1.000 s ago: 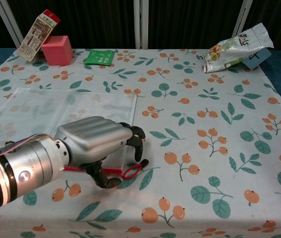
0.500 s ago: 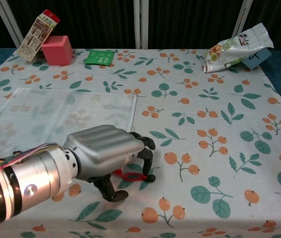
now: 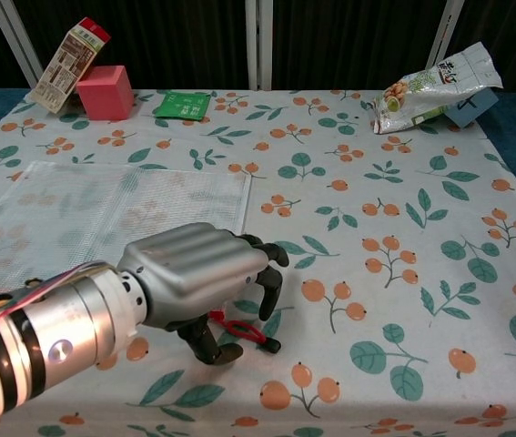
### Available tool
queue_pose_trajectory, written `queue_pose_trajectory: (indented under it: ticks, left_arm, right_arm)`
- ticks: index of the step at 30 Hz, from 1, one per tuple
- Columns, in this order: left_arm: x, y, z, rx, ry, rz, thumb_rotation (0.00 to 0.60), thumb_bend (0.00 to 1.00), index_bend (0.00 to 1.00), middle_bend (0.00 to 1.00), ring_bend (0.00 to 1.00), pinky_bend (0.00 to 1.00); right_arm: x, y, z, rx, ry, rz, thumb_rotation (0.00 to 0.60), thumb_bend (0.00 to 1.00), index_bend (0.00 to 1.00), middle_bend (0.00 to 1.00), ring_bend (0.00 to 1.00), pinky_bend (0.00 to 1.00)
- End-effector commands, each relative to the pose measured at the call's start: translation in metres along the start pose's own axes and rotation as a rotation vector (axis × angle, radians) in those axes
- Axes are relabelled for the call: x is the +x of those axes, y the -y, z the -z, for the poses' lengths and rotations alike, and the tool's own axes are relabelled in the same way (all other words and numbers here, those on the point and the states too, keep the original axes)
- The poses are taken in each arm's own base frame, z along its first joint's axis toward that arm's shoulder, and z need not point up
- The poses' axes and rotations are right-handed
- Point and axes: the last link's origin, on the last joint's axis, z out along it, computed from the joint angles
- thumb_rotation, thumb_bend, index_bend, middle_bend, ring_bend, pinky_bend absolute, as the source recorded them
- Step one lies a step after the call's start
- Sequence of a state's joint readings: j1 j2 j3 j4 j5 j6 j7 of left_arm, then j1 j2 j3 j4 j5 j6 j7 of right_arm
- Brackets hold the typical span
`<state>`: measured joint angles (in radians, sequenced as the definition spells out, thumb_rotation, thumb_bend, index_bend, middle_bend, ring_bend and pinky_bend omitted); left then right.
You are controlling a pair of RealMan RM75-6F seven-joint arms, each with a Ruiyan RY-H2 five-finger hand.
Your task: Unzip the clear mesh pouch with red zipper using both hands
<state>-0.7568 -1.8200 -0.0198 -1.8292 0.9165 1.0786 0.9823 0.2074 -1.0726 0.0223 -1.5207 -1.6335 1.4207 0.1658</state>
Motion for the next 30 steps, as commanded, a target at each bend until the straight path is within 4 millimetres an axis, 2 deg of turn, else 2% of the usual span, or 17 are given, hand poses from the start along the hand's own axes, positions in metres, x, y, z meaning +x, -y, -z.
queue_pose_trajectory:
  ticks: [1,13,22,30]
  left_arm:
    - [-0.003,-0.0001,-0.0043,0.009,-0.017,0.0,0.6,0.26,0.45,0.12,0.1,0.18]
    - [-0.0074,0.0036,-0.0091,0.04,-0.024,-0.004,0.6,0.26,0.51,0.13,0.1,0.18]
    - [-0.0109,0.0047,-0.0129,0.05,-0.012,-0.002,0.6,0.26,0.52,0.13,0.1,0.18]
    - [-0.0124,0.0041,-0.0133,0.051,-0.002,-0.009,0.6,0.3,0.55,0.14,0.1,0.18]
  right_arm:
    - [0.0001,-0.0003,-0.0001,-0.002,-0.001,-0.001,0.6,0.15,0.0,0.04,0.0,0.0]
    - [-0.0011,-0.0014,-0.0021,-0.006,0.005,-0.005,0.6,0.15,0.0,0.04,0.0,0.0]
    - [-0.0008,-0.0015,-0.0022,-0.007,0.004,-0.005,0.6,0.15,0.0,0.04,0.0,0.0]
    - [-0.0009,-0.0016,-0.0026,-0.008,0.005,-0.005,0.6,0.15,0.0,0.04,0.0,0.0]
